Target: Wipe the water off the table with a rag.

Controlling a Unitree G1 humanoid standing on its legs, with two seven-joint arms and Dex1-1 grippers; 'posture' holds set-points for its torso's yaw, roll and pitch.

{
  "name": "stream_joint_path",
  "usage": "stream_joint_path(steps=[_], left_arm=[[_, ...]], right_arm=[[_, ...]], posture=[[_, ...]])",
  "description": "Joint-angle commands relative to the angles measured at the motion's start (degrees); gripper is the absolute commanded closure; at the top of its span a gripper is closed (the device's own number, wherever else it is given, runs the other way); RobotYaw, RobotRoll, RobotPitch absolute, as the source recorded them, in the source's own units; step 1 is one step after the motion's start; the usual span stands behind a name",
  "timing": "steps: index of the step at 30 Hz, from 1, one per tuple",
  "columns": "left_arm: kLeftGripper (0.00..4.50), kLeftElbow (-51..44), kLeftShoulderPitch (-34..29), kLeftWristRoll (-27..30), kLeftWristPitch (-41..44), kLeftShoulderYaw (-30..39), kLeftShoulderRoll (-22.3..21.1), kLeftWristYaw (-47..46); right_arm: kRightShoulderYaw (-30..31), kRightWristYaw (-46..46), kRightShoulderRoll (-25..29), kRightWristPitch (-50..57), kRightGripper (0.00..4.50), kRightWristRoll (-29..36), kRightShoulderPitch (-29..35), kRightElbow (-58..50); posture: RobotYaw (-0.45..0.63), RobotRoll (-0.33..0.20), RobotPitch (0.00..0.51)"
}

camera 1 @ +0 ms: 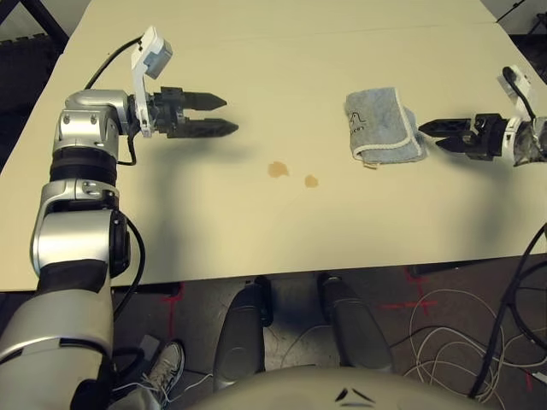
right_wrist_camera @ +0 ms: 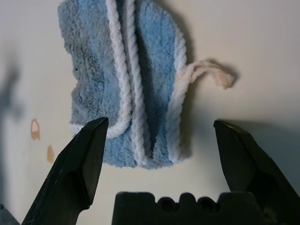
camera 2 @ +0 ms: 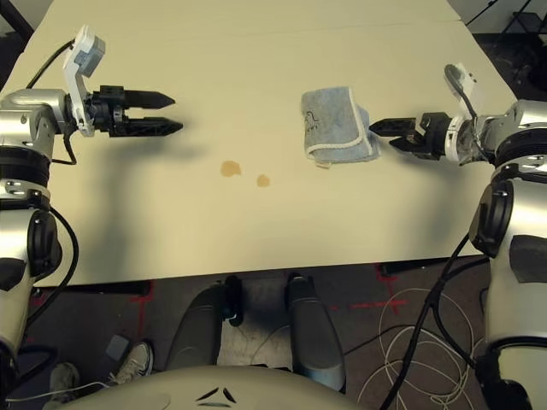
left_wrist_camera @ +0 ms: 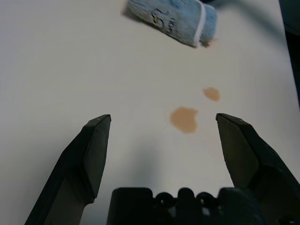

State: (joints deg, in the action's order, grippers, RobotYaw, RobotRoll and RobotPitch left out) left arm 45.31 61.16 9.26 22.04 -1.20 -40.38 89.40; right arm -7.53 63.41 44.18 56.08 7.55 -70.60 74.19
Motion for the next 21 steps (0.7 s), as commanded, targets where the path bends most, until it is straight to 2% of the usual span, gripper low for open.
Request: stream_joint_path(steps=[1, 13, 21], left_arm=[[0.00, -3.2, -1.1, 0.0, 0.4, -2.1, -2.1, 2.6], [0.00, -7.1, -2.0, 3.1, 1.2, -4.5, -4.2, 3.1], [0.00, -8.7, -3.2, 4.2, 2.0, -5.2, -4.3, 3.1]], right_arm=[[0.2, -0.3, -1.9, 1.3, 0.01, -0.3, 0.5, 0.3], [-1.3, -2.2, -7.8, 1.4, 0.01, 1.0, -1.5, 0.0], [-5.8, -8.7, -11.1, 0.8, 0.01, 3.7, -2.8, -0.1]], posture=[[-0.13, 0.000, 0.293], [-0.12, 0.000, 0.297], [-0.12, 0.000, 0.291]])
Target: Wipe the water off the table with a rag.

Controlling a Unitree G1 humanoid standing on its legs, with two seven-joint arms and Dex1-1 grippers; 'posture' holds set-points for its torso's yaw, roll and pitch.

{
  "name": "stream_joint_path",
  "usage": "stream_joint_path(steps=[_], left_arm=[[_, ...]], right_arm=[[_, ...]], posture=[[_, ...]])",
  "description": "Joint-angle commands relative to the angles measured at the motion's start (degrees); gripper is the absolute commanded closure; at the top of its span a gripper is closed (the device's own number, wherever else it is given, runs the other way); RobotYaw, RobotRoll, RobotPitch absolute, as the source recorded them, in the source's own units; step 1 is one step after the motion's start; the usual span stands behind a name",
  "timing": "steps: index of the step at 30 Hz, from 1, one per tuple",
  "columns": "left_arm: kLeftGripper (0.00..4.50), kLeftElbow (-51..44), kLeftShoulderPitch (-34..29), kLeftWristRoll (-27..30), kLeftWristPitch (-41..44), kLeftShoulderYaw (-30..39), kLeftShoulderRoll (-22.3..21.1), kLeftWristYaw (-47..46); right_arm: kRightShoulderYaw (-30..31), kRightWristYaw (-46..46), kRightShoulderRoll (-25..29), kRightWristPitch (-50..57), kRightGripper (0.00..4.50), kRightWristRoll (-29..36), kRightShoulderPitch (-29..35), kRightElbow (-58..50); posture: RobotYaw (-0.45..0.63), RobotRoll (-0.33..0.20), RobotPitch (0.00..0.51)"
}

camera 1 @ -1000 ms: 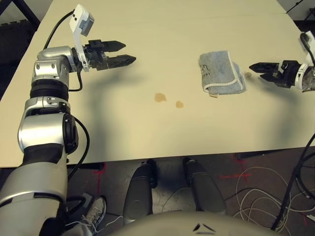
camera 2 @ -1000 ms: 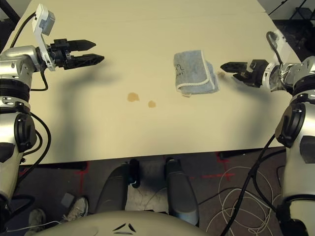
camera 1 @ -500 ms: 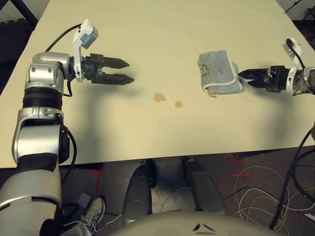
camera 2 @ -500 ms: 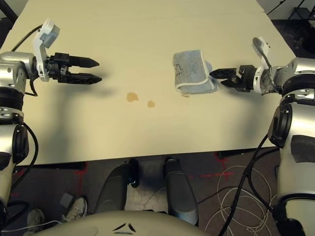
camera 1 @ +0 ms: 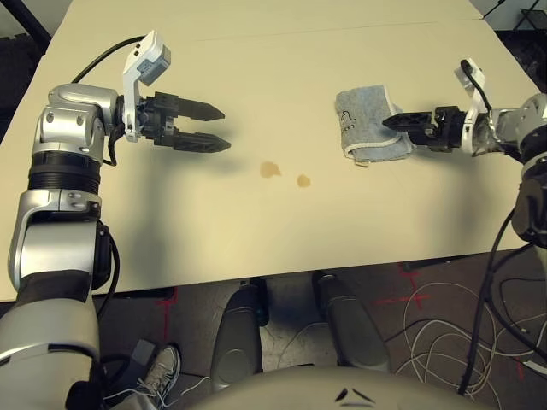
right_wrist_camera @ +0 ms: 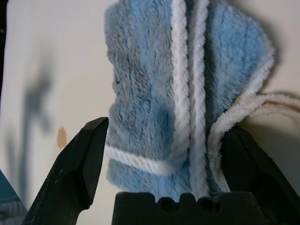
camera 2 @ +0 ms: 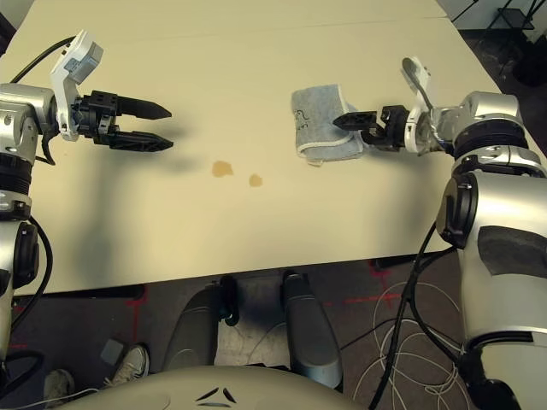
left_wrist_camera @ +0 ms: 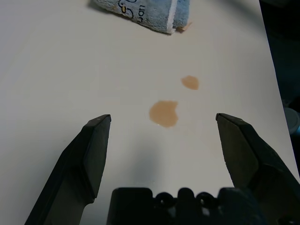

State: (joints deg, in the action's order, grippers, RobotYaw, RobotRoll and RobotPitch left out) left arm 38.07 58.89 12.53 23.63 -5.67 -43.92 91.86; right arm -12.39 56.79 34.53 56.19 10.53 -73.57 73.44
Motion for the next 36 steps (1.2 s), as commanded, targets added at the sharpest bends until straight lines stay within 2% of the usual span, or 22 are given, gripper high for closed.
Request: stream_joint_path(steps=[1, 5, 14, 15, 21, 24, 26, 29, 31, 36], left_arm=[[0.00, -1.6, -1.0, 0.9, 0.5, -0.7, -0.7, 0.6], [0.00, -1.8, -1.6, 0.8, 0.5, -0.6, -0.6, 0.6], [0.00, -2.3, -1.9, 0.9, 0.7, -1.4, -0.2, 0.6], [0.00, -2.4, -2.0, 1.0, 0.7, -1.6, -0.2, 0.6], [0.00, -4.3, -2.4, 2.1, 1.2, -3.0, -1.0, 0.6], [0.00, -5.4, -2.2, 2.7, 1.4, -3.8, -1.6, 0.6], [0.00, -5.5, -2.0, 2.9, 1.3, -4.2, -1.7, 0.6], [0.00, -4.7, -1.3, 2.8, 0.8, -4.4, -1.7, 0.6], [0.00, -4.2, -1.0, 2.8, 0.5, -4.5, -1.8, 0.6], [0.00, -2.4, 0.0, 2.5, -0.4, -5.0, -2.5, 0.6]], right_arm=[[-1.1, -2.3, -1.6, 0.8, 0.01, 0.9, 0.2, 0.6], [-0.8, -2.9, -2.4, -0.1, 0.91, 0.4, 0.7, -0.1], [-1.3, -6.4, -2.7, -2.8, 4.32, 0.6, 1.7, -1.5], [-1.4, -6.7, -2.6, -2.8, 4.49, 0.7, 1.7, -1.7], [-0.2, -5.4, -2.4, 1.4, 4.49, 1.7, 1.0, -7.0], [2.4, -2.8, -3.2, 10.7, 4.49, 4.7, 1.7, -19.2], [2.1, -4.2, -4.3, 17.3, 4.49, 7.6, 3.5, -28.3], [-1.1, -8.8, -9.1, 30.0, 4.49, 12.6, 7.7, -45.7], [-3.5, -12.2, -12.6, 34.7, 4.49, 15.0, 10.3, -53.8], [-5.7, -24.1, -23.5, 36.3, 4.49, 23.9, 15.9, -64.8]], posture=[[-0.12, 0.000, 0.291], [-0.13, 0.000, 0.285], [-0.14, 0.000, 0.281], [-0.14, 0.000, 0.281], [-0.14, 0.000, 0.283], [-0.15, 0.000, 0.283], [-0.16, 0.000, 0.280], [-0.17, 0.000, 0.279], [-0.17, 0.000, 0.279], [-0.18, 0.000, 0.282]])
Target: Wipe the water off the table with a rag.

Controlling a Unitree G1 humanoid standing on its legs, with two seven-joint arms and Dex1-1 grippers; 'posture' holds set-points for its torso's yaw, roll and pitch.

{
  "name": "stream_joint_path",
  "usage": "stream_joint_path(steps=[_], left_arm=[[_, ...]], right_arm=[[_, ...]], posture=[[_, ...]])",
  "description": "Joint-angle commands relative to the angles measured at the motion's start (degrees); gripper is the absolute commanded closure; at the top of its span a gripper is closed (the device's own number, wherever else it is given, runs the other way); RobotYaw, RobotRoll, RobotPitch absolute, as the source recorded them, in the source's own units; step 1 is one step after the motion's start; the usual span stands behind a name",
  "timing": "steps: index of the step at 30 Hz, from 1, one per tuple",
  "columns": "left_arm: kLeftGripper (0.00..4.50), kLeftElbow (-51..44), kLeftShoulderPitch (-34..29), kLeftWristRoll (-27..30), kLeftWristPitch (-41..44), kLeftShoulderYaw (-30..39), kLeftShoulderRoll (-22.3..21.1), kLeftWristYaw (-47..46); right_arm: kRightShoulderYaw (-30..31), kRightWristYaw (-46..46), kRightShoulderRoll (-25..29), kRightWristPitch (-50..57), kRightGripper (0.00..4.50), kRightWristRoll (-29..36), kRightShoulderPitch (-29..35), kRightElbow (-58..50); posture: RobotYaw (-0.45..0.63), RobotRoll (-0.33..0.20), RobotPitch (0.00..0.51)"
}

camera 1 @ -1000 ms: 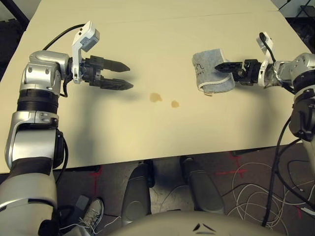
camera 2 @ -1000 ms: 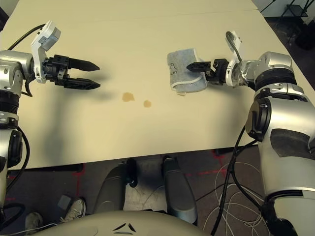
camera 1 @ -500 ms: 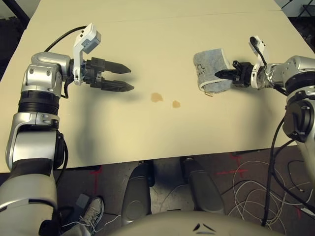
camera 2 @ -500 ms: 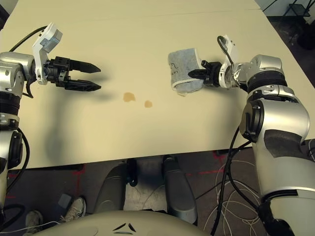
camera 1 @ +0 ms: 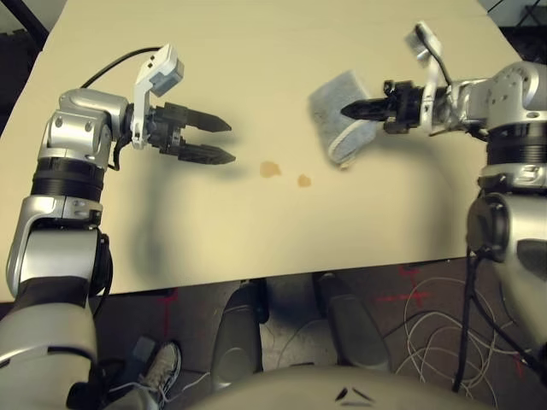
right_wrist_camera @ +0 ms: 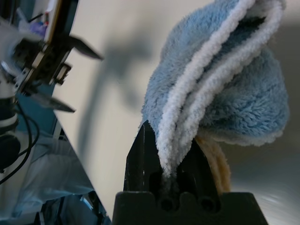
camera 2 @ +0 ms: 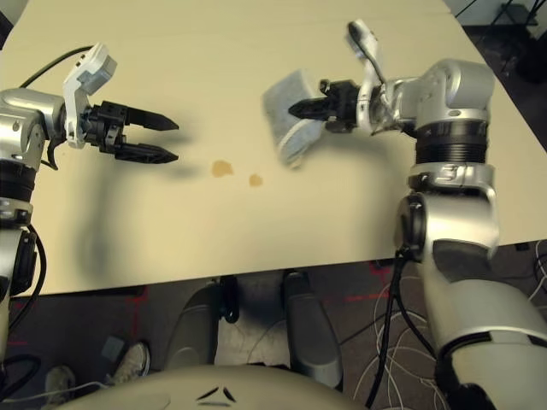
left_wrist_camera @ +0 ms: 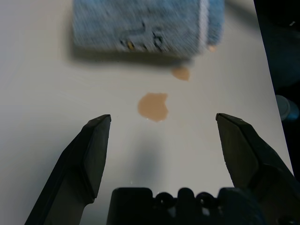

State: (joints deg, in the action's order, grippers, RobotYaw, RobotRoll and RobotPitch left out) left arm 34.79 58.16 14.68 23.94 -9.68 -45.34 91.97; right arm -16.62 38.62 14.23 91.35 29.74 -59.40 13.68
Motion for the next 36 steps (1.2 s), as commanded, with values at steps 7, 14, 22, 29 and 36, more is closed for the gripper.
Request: stream_joint_path(steps=[7, 14, 22, 29, 36], left_arm=[[0.00, 1.8, 0.8, 0.5, -1.0, -1.5, -1.2, 0.5], [0.00, 1.2, -0.3, 0.7, -0.5, -1.4, -1.3, 0.5], [0.00, 2.1, -0.5, 0.0, -0.8, -1.0, -0.4, 0.5], [0.00, 3.8, 0.5, -0.6, -1.4, -1.0, 0.5, 0.5], [0.00, 5.1, 1.2, -0.8, -2.2, -1.4, 0.9, 0.5]], right_arm=[[-1.5, -18.5, -12.1, 1.2, 4.49, 12.0, 3.8, -5.7], [-1.6, -26.6, -11.1, 1.2, 4.49, 8.3, 6.4, -2.3], [-0.5, -28.4, -8.3, 1.2, 4.49, 6.1, 7.9, -1.8], [-1.0, -27.4, -1.5, 1.2, 4.49, 7.2, 8.5, -2.6], [-0.3, -24.0, 9.2, -2.2, 4.49, 4.0, 9.2, 2.5]], posture=[[-0.17, 0.000, 0.288], [-0.17, 0.000, 0.293], [-0.18, 0.000, 0.295], [-0.19, 0.000, 0.297], [-0.20, 0.000, 0.297]])
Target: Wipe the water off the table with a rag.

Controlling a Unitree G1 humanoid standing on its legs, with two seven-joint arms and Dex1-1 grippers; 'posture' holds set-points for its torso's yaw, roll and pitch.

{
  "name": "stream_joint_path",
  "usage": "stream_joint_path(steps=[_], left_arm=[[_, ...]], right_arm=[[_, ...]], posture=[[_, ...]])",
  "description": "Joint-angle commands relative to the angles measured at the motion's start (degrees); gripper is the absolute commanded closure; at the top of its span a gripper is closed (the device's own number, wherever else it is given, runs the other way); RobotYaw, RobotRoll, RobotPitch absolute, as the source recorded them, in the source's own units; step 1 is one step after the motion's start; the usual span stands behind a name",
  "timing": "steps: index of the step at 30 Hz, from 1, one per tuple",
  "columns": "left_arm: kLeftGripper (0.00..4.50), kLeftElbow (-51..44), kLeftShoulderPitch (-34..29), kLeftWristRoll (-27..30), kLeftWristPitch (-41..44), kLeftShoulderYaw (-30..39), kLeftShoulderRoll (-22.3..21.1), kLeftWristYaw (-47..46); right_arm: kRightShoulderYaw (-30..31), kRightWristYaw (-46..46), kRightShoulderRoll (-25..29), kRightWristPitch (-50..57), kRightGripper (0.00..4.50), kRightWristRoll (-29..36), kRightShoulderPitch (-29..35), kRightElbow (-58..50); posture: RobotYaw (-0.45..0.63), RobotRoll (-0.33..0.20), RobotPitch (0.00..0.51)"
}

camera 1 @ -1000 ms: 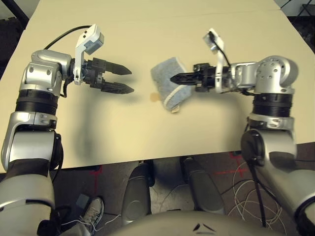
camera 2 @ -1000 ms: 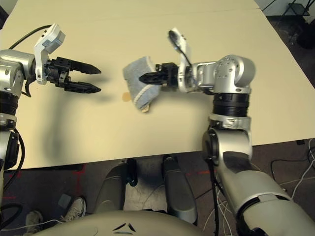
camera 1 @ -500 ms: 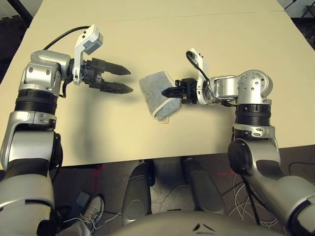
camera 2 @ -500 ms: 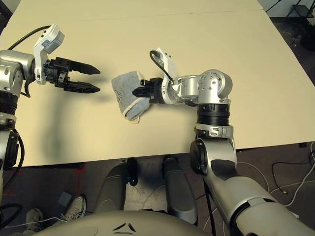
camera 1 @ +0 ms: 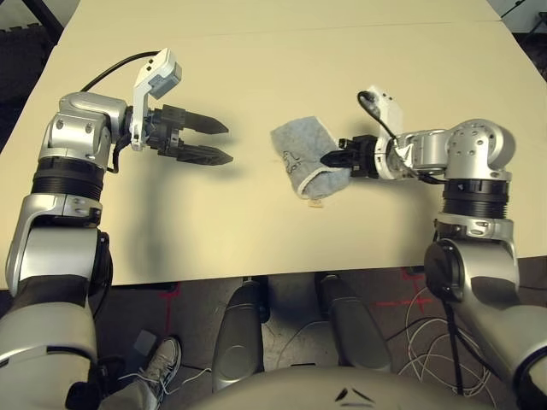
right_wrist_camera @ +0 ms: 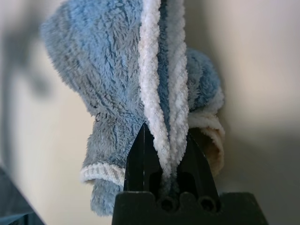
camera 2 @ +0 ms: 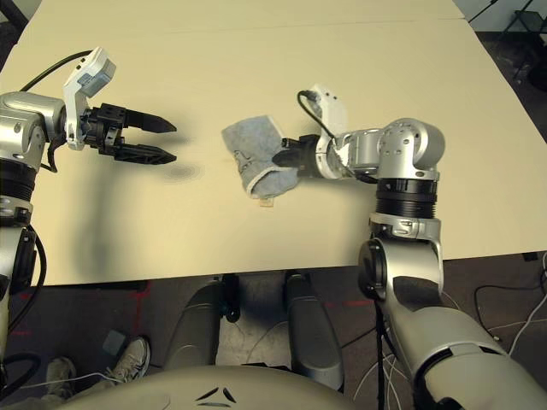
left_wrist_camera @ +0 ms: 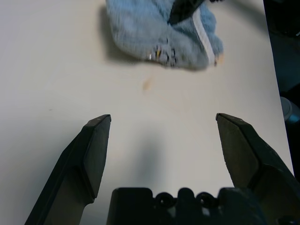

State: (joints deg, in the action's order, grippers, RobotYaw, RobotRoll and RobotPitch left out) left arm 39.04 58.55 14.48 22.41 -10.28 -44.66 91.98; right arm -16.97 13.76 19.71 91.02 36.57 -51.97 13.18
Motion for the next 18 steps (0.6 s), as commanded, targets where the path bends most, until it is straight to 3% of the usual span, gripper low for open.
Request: stream_joint_path(steps=[1, 18], left_arm=[[0.00, 1.1, 1.0, -0.6, -0.8, -0.8, 0.3, 0.5], [0.00, 2.7, 2.2, -0.5, -2.1, -1.8, 0.8, 0.5]], right_arm=[[0.6, 1.4, 5.5, -3.8, 4.49, -3.8, 2.0, 4.7], [9.5, 14.9, 22.8, -31.4, 4.49, -16.4, -8.2, 37.2]], posture=[[-0.20, 0.000, 0.297], [-0.21, 0.000, 0.282]])
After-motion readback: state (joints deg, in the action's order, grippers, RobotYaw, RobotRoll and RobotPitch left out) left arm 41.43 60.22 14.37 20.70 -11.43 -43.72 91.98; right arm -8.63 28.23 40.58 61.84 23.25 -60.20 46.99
